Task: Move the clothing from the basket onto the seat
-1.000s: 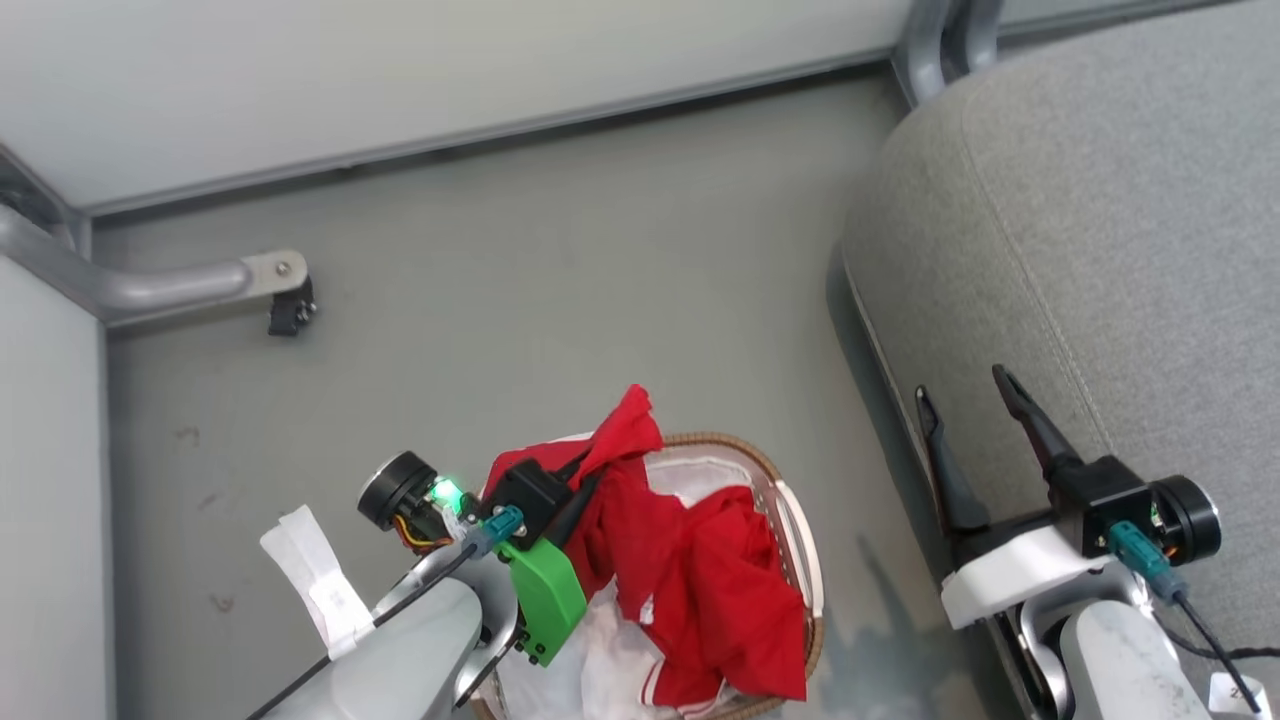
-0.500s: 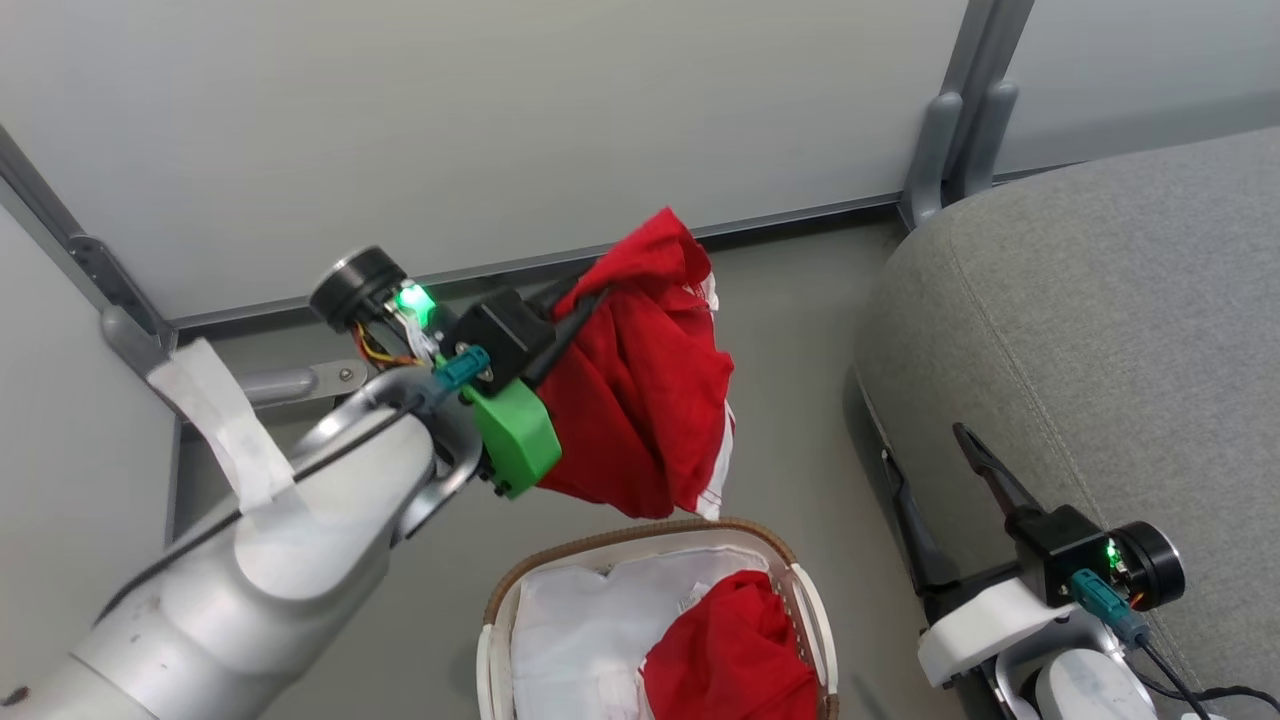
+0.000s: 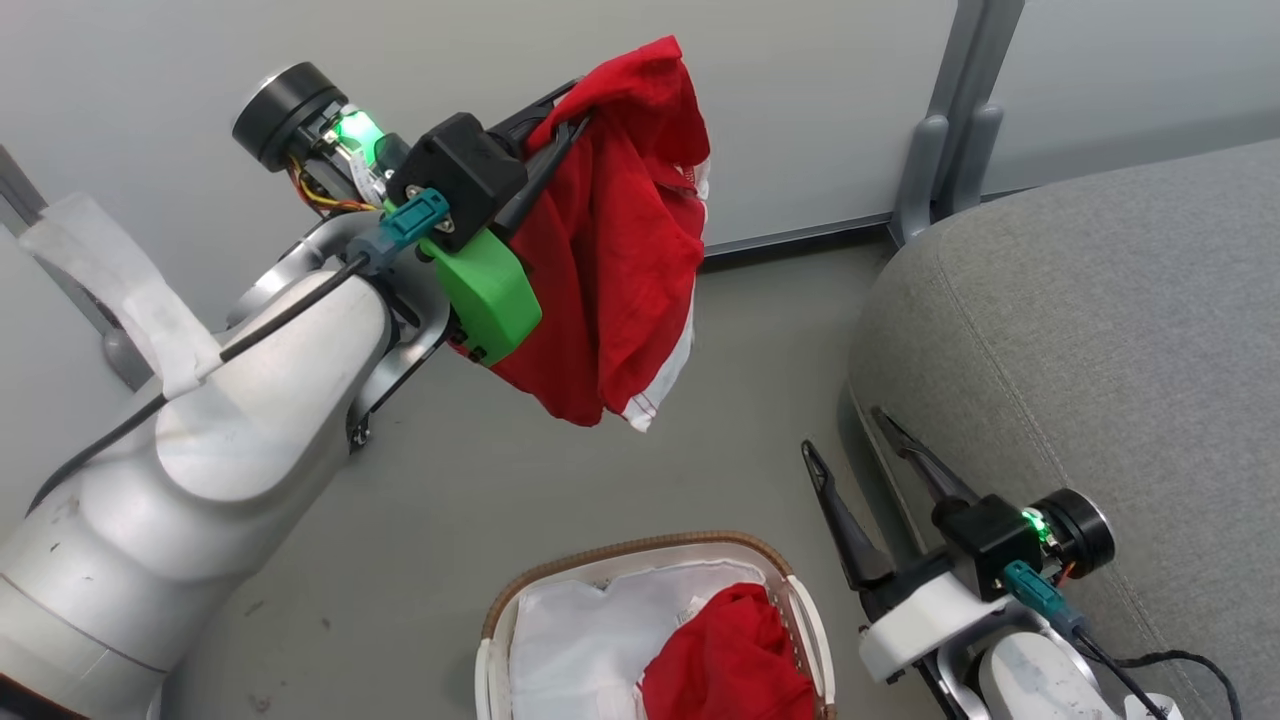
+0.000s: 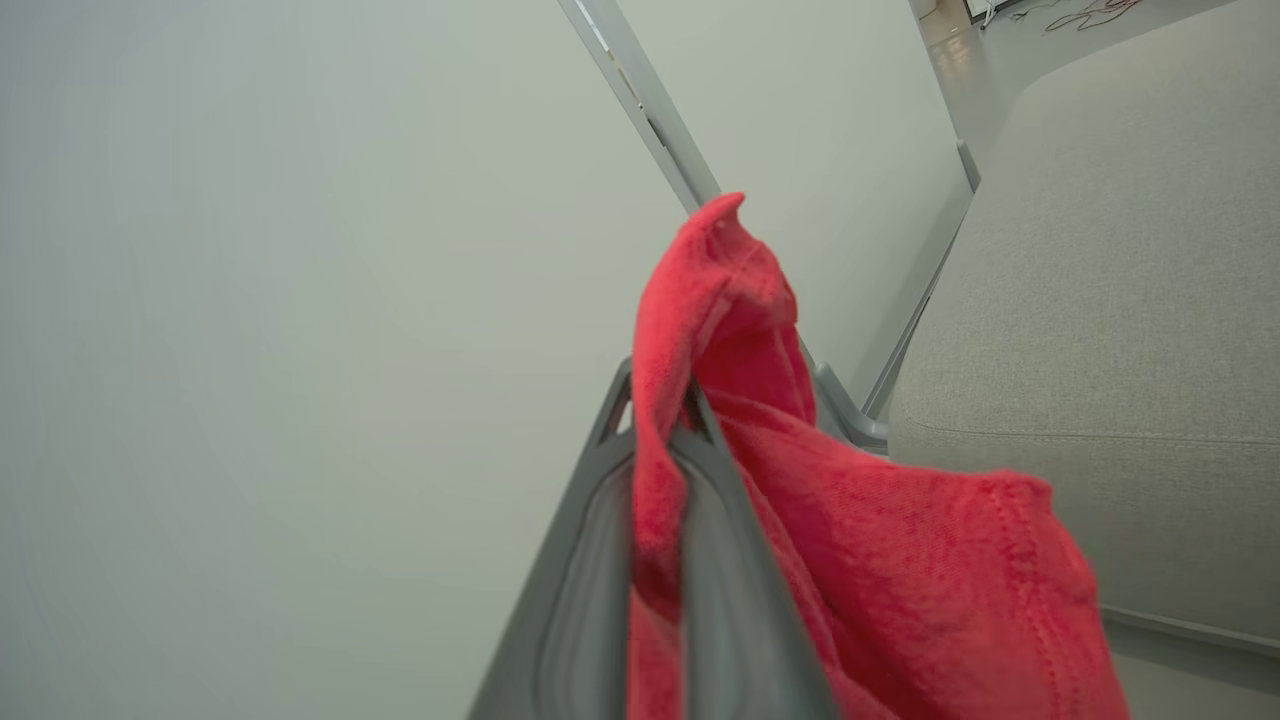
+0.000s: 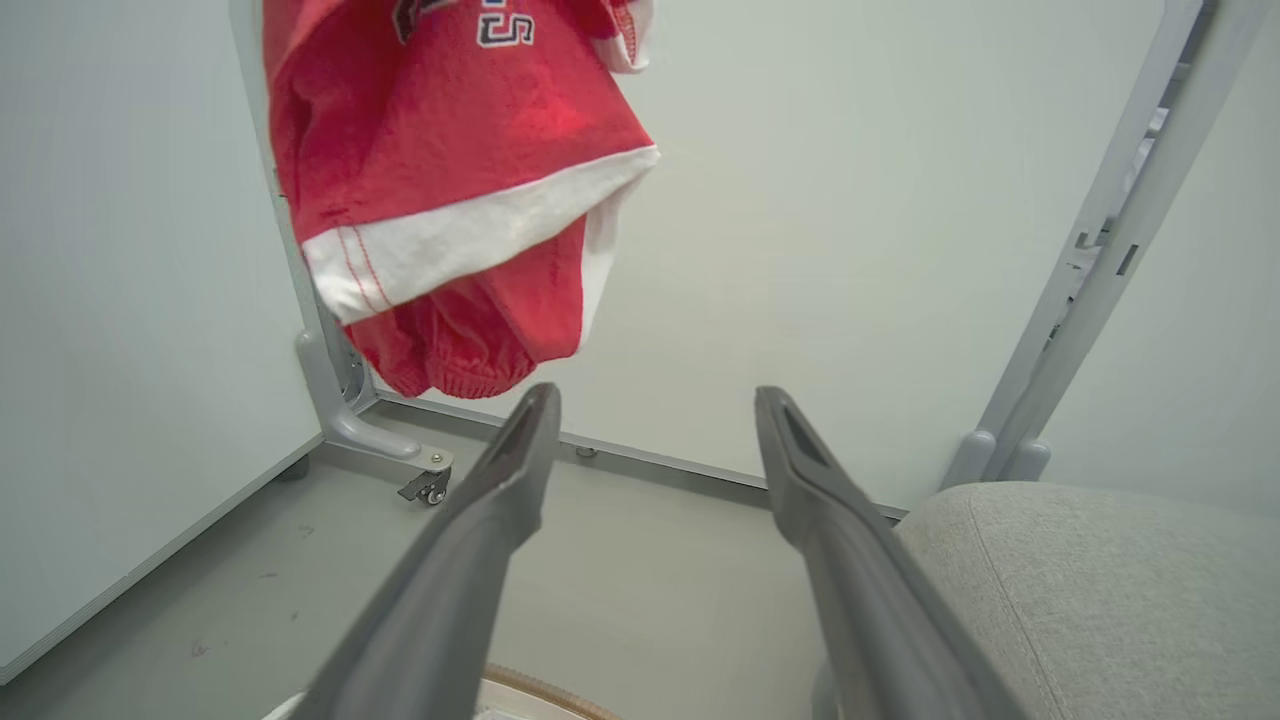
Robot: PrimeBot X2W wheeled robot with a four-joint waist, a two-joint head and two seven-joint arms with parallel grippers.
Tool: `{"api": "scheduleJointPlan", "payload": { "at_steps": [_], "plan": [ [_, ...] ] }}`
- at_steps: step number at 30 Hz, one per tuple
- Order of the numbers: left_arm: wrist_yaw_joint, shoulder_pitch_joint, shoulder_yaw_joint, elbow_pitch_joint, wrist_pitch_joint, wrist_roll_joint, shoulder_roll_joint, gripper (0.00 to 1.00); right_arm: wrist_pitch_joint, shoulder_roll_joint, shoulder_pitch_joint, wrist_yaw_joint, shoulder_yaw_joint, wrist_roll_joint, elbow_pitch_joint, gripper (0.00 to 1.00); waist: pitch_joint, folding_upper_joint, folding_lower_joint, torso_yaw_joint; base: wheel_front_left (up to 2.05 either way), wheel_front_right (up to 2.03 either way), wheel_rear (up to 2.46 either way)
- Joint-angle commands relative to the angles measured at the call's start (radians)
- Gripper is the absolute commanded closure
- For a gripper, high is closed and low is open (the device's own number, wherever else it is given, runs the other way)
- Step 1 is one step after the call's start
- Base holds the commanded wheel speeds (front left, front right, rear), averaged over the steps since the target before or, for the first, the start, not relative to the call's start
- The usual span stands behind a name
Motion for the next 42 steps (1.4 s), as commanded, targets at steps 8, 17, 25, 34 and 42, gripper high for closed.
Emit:
{"api": "scheduleJointPlan", "payload": {
  "at_steps": [8, 17, 25, 34, 42],
  "plan": [
    [-0.001, -0.047, -0.035, 0.006, 0.009, -0.012, -0.047, 1.00, -0.001, -0.004, -0.059, -0.001, 0.080, 0.056, 0.000, 0.00, -0.002, 0.0000, 0.0001, 0.019, 0.00, 0.00, 0.00],
    [-0.002, -0.078, -0.069, 0.003, 0.018, -0.023, -0.092, 1.00, -0.001, -0.003, -0.100, -0.001, 0.164, 0.085, 0.029, 0.00, -0.008, 0.0000, 0.0001, 0.045, 0.00, 0.00, 0.00],
    [-0.002, -0.101, -0.094, 0.016, 0.008, -0.033, -0.128, 1.00, -0.001, -0.004, -0.136, -0.001, 0.187, 0.117, 0.080, 0.00, -0.019, 0.0000, 0.0001, 0.071, 0.00, 0.00, 0.00],
    [-0.002, -0.098, -0.121, 0.008, -0.003, -0.050, -0.153, 1.00, -0.001, -0.004, -0.192, -0.001, 0.094, 0.042, 0.085, 0.00, -0.026, 0.0000, 0.0001, 0.095, 0.00, 0.00, 0.00],
    [-0.002, -0.072, -0.136, -0.013, -0.010, -0.068, -0.158, 1.00, -0.001, -0.004, -0.241, -0.001, 0.023, 0.021, 0.090, 0.00, -0.030, 0.0000, 0.0001, 0.105, 0.00, 0.00, 0.00]
  ]
}}
